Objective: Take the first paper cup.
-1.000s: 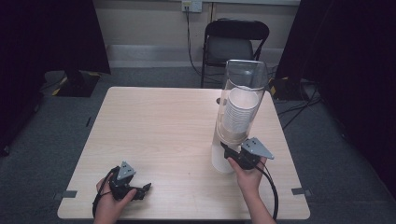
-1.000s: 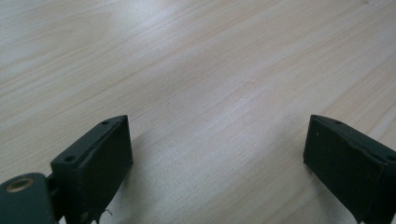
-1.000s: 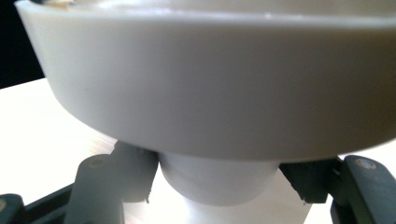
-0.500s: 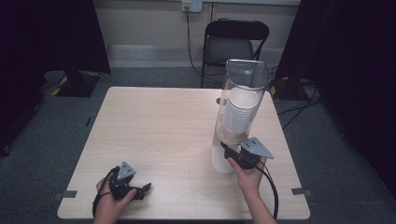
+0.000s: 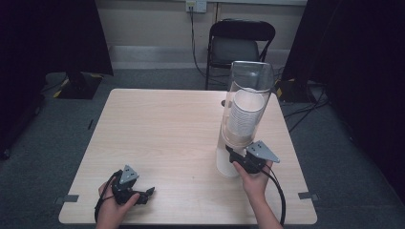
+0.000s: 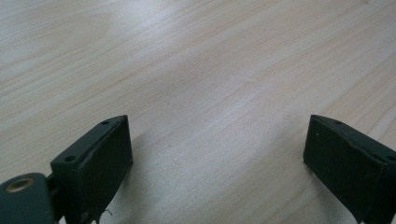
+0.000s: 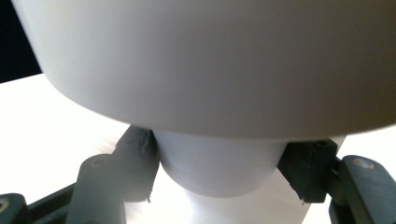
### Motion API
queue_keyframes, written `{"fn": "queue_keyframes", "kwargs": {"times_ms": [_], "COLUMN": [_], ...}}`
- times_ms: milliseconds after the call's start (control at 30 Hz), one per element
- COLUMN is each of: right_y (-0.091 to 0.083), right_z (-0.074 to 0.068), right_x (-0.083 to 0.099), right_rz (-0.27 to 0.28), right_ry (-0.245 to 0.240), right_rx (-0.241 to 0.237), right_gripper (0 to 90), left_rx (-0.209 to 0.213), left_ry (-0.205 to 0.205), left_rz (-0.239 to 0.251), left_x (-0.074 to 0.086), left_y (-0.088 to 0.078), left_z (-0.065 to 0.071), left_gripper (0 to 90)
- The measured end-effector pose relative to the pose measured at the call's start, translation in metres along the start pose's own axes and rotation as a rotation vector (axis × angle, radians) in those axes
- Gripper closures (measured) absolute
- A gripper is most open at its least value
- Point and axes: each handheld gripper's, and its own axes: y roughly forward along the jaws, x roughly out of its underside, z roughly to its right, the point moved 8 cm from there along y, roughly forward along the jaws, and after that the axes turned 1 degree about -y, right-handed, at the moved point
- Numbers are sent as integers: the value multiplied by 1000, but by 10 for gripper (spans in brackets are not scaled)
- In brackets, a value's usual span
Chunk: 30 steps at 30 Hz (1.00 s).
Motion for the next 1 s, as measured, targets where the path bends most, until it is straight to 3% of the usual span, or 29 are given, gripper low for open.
{"fn": "queue_keyframes", "kwargs": {"times_ms": [333, 833, 867, 900, 933, 967, 1000], "right_y": [0, 1, 2, 5, 8, 4, 5], "right_z": [0, 0, 0, 2, 2, -2, -4], "right_x": [0, 2, 8, 25, 48, 59, 60], "right_rz": [-20, -8, -39, -153, -201, -170, -185], "right_ry": [-3, -5, -5, -36, -37, -26, -11], "right_rx": [1, 4, -4, 9, 11, 12, -2], "right_gripper": [364, 366, 371, 375, 374, 373, 372], "left_rx": [1, 1, 0, 0, 5, 9, 13], "left_ry": [0, 0, 0, -1, 6, 4, 3], "left_rz": [0, 0, 0, 0, -3, -2, -2], "left_x": [0, 0, 0, 0, 0, 0, 0], "left_y": [0, 0, 0, 0, 0, 0, 1], "left_z": [0, 0, 0, 0, 1, 1, 2], "left_gripper": [76, 76, 76, 76, 76, 76, 74]}}
